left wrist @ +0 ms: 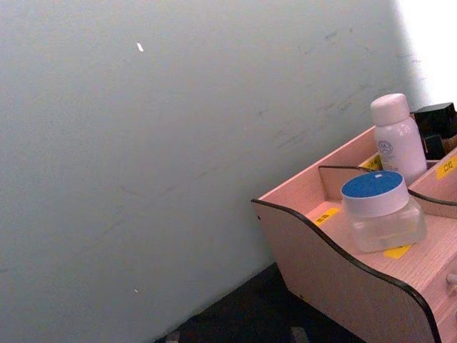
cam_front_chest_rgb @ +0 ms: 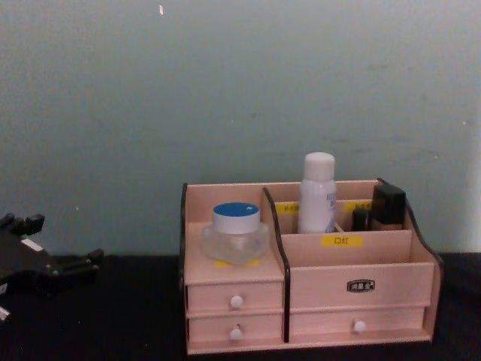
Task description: Pick up the facial cleanser and watermelon frost from the table and place them into the tiered storage box.
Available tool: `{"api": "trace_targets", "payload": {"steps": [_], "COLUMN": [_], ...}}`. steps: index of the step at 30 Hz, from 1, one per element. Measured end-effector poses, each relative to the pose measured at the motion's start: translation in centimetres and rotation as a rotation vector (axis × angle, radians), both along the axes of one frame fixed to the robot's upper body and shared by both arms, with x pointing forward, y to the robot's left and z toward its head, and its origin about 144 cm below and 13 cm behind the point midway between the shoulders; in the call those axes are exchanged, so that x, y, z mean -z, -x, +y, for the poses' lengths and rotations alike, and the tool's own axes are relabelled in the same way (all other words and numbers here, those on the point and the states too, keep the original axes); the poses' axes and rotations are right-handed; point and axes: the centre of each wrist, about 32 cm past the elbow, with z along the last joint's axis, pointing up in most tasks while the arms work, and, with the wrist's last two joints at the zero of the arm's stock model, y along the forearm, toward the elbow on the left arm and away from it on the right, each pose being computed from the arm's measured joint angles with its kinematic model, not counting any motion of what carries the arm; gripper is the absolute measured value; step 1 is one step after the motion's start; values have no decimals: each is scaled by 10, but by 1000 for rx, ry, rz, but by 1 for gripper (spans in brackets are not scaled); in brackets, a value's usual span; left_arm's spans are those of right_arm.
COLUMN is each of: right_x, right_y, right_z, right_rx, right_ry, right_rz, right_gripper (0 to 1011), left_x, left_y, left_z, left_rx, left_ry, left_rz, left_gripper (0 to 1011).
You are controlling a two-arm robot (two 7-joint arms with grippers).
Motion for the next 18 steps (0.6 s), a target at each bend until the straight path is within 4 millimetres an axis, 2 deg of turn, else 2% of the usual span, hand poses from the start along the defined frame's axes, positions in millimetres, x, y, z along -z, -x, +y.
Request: {"api": "trace_targets", "payload": {"steps": [18], "right_x": [0], "right_y": [0], "right_z": [0], "right_rx": [0], "right_ry": [0], "right_rz": [0], "right_gripper": [1003], "left_x": [0], "left_y": [0], "left_z": [0], "left_rx": [0], "left_ry": [0], "left_rz": [0], "left_gripper": [1001]}}
